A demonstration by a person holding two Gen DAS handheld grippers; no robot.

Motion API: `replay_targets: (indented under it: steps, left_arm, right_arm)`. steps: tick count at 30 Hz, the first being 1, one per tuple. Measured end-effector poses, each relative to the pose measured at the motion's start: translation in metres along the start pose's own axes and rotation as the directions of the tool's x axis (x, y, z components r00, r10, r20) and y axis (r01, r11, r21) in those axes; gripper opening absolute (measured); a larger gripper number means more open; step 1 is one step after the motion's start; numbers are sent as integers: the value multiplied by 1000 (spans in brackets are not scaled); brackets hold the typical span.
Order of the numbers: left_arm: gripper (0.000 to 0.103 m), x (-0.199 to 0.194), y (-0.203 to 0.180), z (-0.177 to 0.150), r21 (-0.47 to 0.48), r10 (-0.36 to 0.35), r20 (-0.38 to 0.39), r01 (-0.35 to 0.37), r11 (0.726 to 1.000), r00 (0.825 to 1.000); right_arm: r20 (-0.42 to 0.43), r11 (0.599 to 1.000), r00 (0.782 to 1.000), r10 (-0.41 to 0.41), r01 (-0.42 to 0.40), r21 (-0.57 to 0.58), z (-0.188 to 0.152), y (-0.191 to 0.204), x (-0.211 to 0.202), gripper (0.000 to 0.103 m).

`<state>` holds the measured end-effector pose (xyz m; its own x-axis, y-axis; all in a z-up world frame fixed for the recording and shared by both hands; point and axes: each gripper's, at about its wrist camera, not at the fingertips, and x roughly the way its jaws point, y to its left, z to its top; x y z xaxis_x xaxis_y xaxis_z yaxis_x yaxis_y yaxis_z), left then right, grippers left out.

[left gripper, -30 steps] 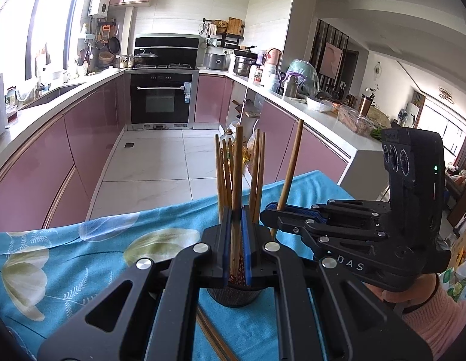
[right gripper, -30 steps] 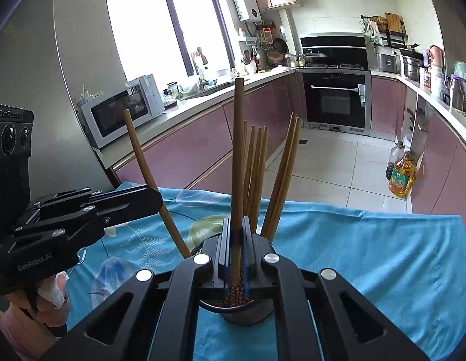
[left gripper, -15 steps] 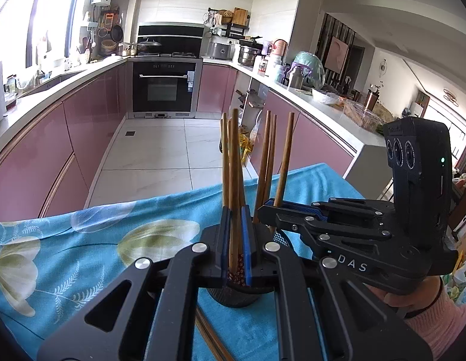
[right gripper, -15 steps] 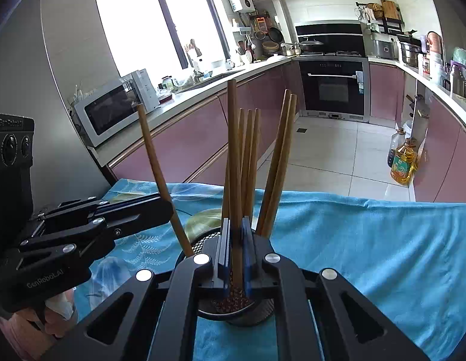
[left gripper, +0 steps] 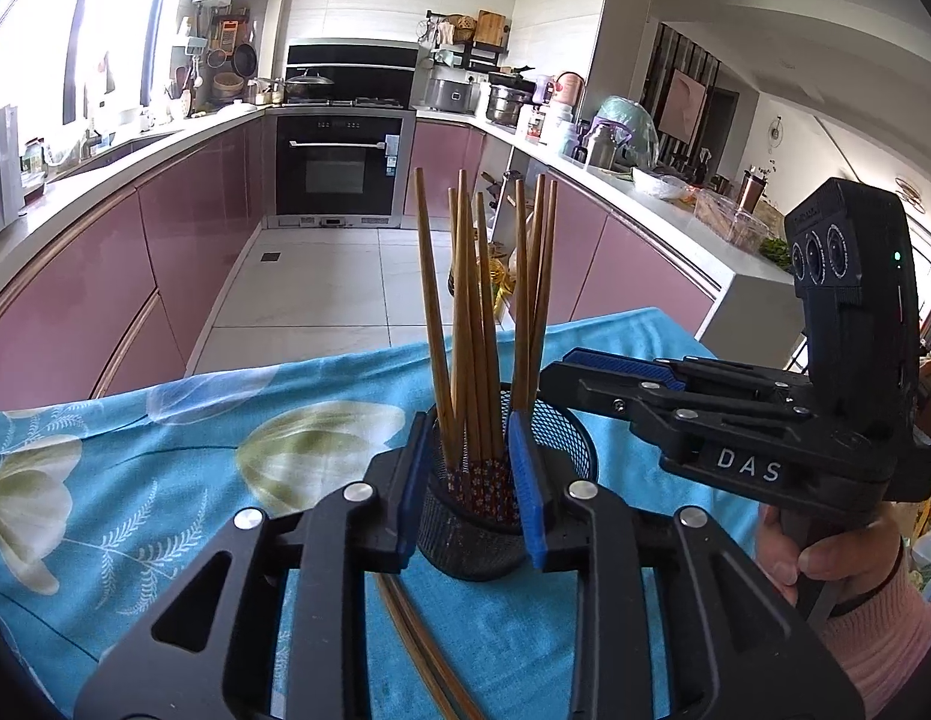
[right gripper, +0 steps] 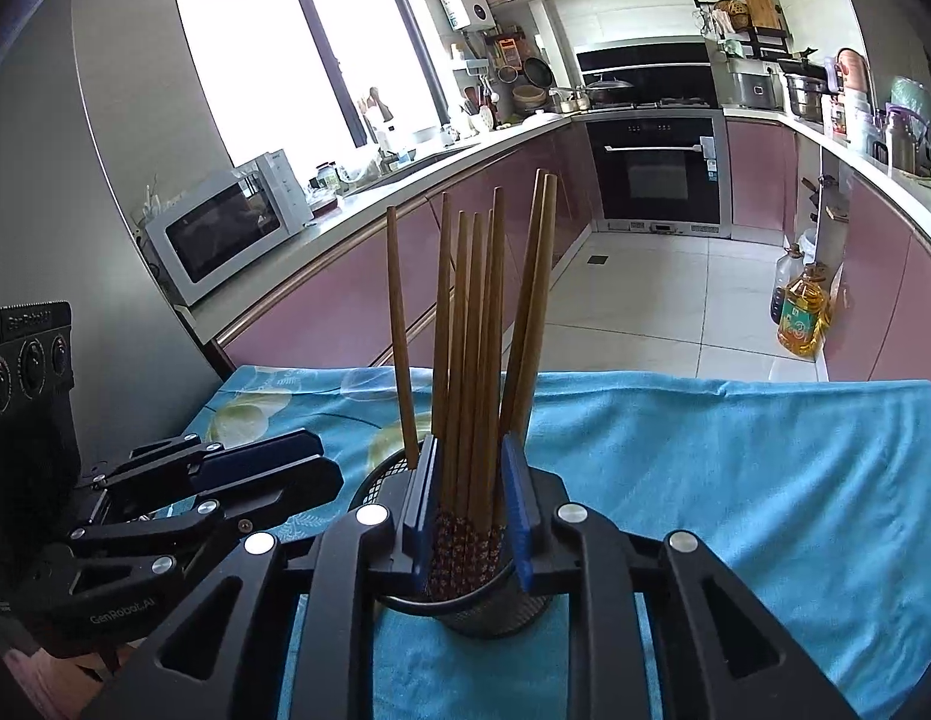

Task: Organize utensils
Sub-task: 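Open the left tool to release its chopstick while the right tool releases its own, then move the left tool back to the last two chopsticks while the right tool follows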

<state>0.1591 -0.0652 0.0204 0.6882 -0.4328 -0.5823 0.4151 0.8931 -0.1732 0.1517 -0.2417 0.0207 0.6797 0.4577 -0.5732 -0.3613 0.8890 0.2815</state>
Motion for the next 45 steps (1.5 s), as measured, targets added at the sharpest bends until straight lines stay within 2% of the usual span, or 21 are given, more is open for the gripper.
replay_targets:
  steps: [2,7,11,15,22,29,35,39,45]
  left_arm:
    - [38,-5,3,-5,-6,16,13,-16,1000,1000]
    - [56,-28,12,-24,-10,58,55,-58,998,997]
    - [70,-39,19,-40,-21,98,50,-97,995,994]
    - [74,-40,25,-67,-19,130,2,-130,991,991]
    - [78,-33,39,-113,-46,175,-88,-179,983,981]
    - [78,-29,45,-142,-67,199,-136,-210,975,970]
    - [78,-27,47,-153,-81,198,-162,-213,974,967]
    - [78,-26,48,-156,-83,191,-172,-207,975,966]
    - [79,-24,45,-156,-73,181,-178,-196,978,967]
  right_arm:
    - [9,1000,1000,4,-4,-6,-3,2,-7,27]
    - [27,998,999,34,-32,-50,-13,13,-27,32]
    - [12,993,998,68,-67,-96,-29,26,-38,35]
    - [-37,988,996,83,-87,-127,-51,38,-35,41]
    - [-176,987,982,68,-91,-130,-96,51,-5,43]
    - [-261,984,964,45,-88,-155,-124,69,16,44]
    - [-290,975,957,27,-89,-202,-138,84,22,44]
    - [-290,969,957,-23,-50,-243,-144,88,23,43]
    - [-295,971,955,-23,-49,-233,-143,83,21,43]
